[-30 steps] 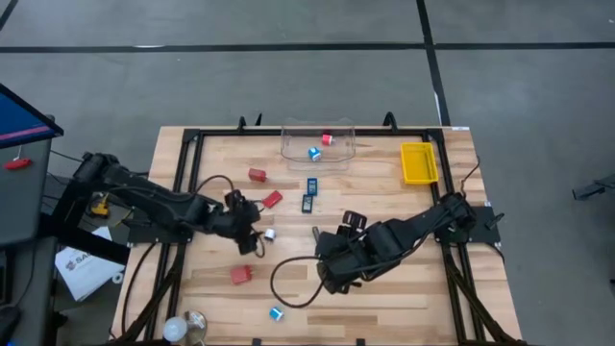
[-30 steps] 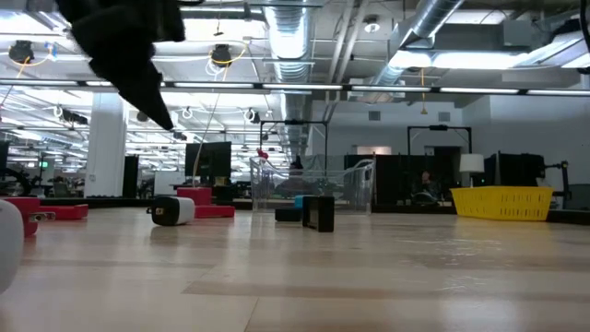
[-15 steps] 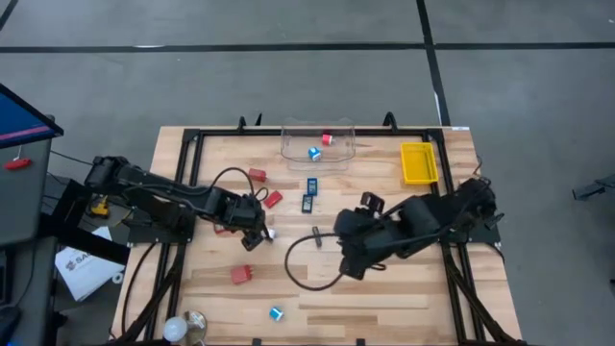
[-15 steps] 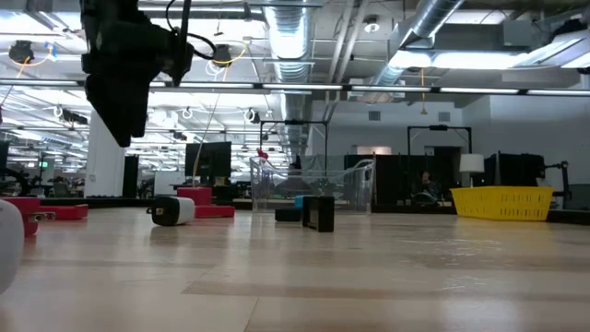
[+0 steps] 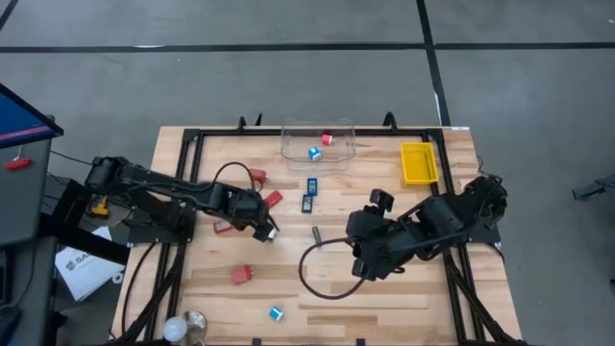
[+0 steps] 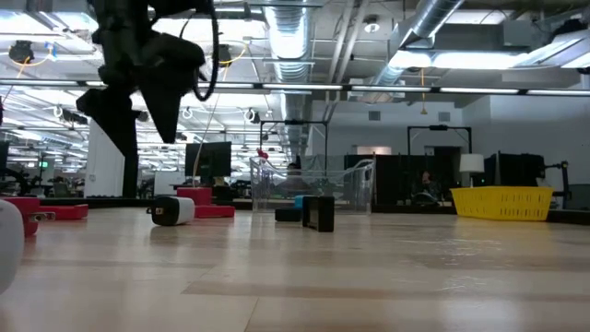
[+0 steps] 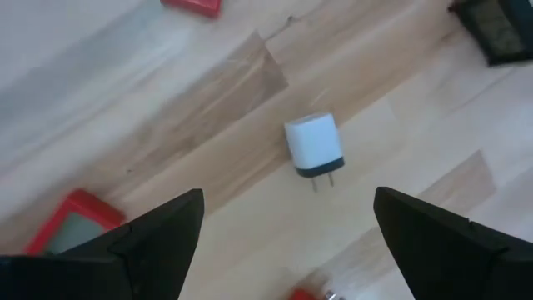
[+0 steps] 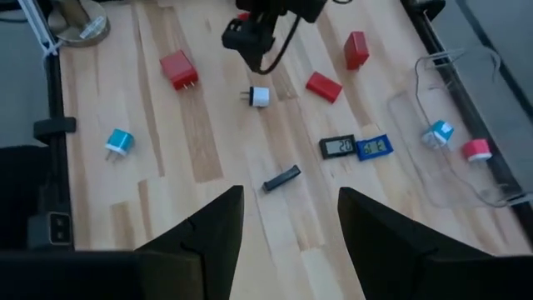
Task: Pick & Place Office items
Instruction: Put the white charger adapter into the transparent bin
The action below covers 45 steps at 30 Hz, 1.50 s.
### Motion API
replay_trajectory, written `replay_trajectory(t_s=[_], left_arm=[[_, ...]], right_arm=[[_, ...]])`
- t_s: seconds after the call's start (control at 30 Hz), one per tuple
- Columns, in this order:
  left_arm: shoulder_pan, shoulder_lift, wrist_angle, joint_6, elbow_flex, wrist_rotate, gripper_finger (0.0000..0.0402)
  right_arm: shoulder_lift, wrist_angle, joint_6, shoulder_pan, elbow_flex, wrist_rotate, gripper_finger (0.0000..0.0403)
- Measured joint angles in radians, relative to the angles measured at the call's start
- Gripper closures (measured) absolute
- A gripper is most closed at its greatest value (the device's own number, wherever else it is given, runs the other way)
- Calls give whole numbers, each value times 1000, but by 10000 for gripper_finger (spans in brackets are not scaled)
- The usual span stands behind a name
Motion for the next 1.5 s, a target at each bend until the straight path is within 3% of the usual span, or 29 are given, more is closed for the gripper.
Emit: replay_trajectory(t_s=[0.2, 0.33, 0.7, 0.87, 0.97, 1.5], left_arm=[[11, 33, 56, -49, -35, 43, 53], [-17, 82, 119, 11, -38, 60, 67], [-140, 175, 174, 511, -36, -25, 119], [-209, 161, 173, 853, -35, -164, 125], [-205, 141, 200, 957, -35, -200, 122], [-28, 132, 208, 1146, -8, -14, 116]], right_arm=[[-4, 0, -71, 0, 0, 39, 214], [-8, 0, -104, 1, 0, 52, 214], [-8, 0, -116, 2, 0, 47, 214], [-8, 0, -116, 2, 0, 44, 214], [-8, 0, -114, 1, 0, 44, 214], [-8, 0, -89, 1, 0, 44, 214]])
